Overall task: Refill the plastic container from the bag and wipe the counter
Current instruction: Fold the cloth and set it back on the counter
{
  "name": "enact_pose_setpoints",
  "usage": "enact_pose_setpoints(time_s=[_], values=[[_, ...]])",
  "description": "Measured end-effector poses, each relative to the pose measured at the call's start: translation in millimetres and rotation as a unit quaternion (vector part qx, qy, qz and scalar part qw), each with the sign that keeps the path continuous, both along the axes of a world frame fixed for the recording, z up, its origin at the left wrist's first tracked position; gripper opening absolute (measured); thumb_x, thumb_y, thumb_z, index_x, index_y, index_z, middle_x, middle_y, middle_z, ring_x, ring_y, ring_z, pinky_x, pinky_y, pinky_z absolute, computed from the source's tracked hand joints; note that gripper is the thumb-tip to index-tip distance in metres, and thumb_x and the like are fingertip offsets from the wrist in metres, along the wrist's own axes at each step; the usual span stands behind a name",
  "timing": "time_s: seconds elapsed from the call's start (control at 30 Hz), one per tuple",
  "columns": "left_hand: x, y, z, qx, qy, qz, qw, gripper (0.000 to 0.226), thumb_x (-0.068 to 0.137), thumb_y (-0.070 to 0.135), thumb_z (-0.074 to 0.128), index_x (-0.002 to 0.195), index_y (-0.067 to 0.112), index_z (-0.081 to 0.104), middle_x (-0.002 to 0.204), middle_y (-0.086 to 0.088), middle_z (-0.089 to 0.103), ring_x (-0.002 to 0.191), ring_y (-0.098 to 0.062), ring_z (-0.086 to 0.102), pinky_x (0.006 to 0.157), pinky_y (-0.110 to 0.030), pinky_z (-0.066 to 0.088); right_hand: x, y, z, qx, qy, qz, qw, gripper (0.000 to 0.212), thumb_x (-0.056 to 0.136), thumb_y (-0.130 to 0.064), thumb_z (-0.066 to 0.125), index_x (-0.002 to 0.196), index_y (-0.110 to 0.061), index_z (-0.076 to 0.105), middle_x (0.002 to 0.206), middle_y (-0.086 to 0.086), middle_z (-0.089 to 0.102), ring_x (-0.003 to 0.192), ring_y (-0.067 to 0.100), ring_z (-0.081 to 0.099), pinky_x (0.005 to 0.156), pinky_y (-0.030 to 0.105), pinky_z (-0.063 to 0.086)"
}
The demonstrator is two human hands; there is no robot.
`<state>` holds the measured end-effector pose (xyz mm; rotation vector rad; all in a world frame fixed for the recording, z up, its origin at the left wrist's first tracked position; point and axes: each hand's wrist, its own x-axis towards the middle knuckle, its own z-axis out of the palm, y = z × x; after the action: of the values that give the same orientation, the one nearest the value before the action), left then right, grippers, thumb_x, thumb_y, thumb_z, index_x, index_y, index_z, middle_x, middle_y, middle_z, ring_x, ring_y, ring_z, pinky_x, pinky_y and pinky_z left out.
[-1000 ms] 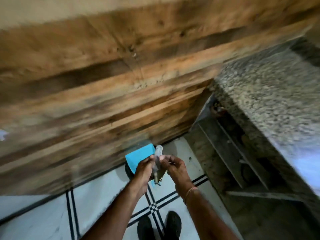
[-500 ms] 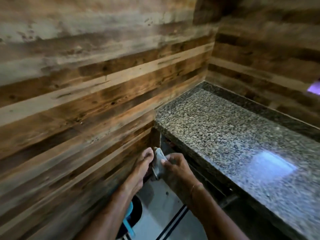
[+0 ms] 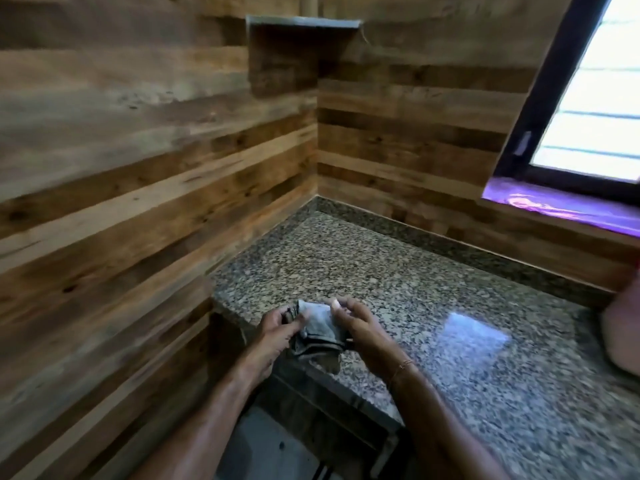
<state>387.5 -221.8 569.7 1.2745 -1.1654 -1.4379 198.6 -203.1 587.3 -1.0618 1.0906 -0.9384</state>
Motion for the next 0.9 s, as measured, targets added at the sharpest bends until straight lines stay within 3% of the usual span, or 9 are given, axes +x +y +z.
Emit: enact_pose_setpoints(time_s=[0.1,0.2,0.27,0.33,0.47,0.53,0.6,0.77,0.9], values=[[-33,-24,-13,-0.002,-0.011,0.009,1.0,0.025,0.091,0.029,0.073,0.105,0.009,0.071,0.096,-0.013,0.078,0.091,-0.032,0.074,0.077,-0.041,0.062,-19,-1,-30,0.062,-0.016,-0.038,0.997,0.04,0.093,-0.039,0.071,0.127,-0.025,0.057,0.117,0.011,0.073,0.096,0.027,0.075,0.071,0.035,0.06],[-54,-41,-38,0.028,-0.043,-0.01,0.999,0.029,0.091,0.03,0.074,0.114,0.017,0.061,0.105,-0.01,0.073,0.097,-0.029,0.072,0.078,-0.042,0.061,-26,-1,-55,0.063,-0.039,-0.125,0.989,0.038,0.096,-0.019,0.067,0.129,-0.028,0.05,0.118,0.023,0.066,0.074,0.022,0.073,0.054,0.029,0.055],[-57,-52,-61,0.05,-0.069,-0.045,0.995,0.051,0.083,0.035,0.081,0.121,0.03,0.046,0.118,-0.007,0.063,0.105,-0.028,0.067,0.075,-0.041,0.061,-28,-4,-66,0.042,-0.022,-0.167,0.985,0.038,0.097,-0.014,0.064,0.129,-0.026,0.047,0.113,0.02,0.065,0.065,0.01,0.07,0.05,0.024,0.052],[-55,-64,-83,0.05,-0.091,-0.075,0.992,0.065,0.073,0.036,0.086,0.121,0.036,0.042,0.123,-0.008,0.058,0.108,-0.034,0.065,0.072,-0.043,0.062,-27,-12,-76,0.025,0.023,-0.176,0.984,0.032,0.097,-0.016,0.065,0.124,-0.022,0.049,0.11,0.016,0.067,0.064,0.007,0.071,0.052,0.024,0.053],[-52,-104,-104,0.023,-0.155,-0.098,0.983,0.023,0.087,0.004,0.075,0.105,0.014,0.065,0.102,0.015,0.061,0.097,-0.007,0.063,0.068,-0.015,0.054,-20,-48,-101,0.051,0.102,-0.201,0.973,0.015,0.089,-0.023,0.075,0.1,-0.017,0.067,0.106,0.015,0.071,0.072,0.024,0.075,0.057,0.037,0.061],[-45,-127,-117,0.01,-0.199,-0.109,0.974,0.022,0.086,0.004,0.074,0.101,0.02,0.07,0.107,0.01,0.068,0.105,-0.013,0.065,0.083,-0.025,0.055,-9,-71,-117,0.069,0.148,-0.211,0.964,0.008,0.088,-0.02,0.077,0.094,-0.02,0.071,0.104,0.011,0.073,0.076,0.025,0.076,0.061,0.04,0.064],[-31,-150,-129,-0.006,-0.252,-0.122,0.96,0.027,0.085,0.004,0.074,0.105,0.022,0.071,0.113,0.005,0.07,0.111,-0.017,0.064,0.095,-0.03,0.052,6,-96,-137,0.068,0.195,-0.209,0.956,0.011,0.088,-0.014,0.076,0.092,-0.023,0.072,0.1,0.004,0.073,0.078,0.018,0.074,0.06,0.026,0.061],[11,-185,-156,-0.063,-0.35,-0.146,0.923,0.049,0.079,0.003,0.08,0.124,0.02,0.068,0.125,-0.001,0.065,0.116,-0.02,0.061,0.098,-0.032,0.05,44,-137,-159,0.061,0.304,-0.149,0.939,0.014,0.091,-0.009,0.068,0.104,-0.016,0.069,0.102,0.003,0.067,0.065,-0.005,0.062,0.049,0.005,0.045],[31,-191,-173,-0.113,-0.411,-0.151,0.892,0.057,0.076,0.01,0.085,0.128,0.023,0.067,0.128,-0.003,0.056,0.117,-0.023,0.055,0.096,-0.035,0.048,63,-143,-177,-0.02,0.483,-0.109,0.868,0.023,0.094,-0.028,0.065,0.115,-0.021,0.065,0.117,0.003,0.051,0.092,0.015,0.057,0.06,0.019,0.051]])
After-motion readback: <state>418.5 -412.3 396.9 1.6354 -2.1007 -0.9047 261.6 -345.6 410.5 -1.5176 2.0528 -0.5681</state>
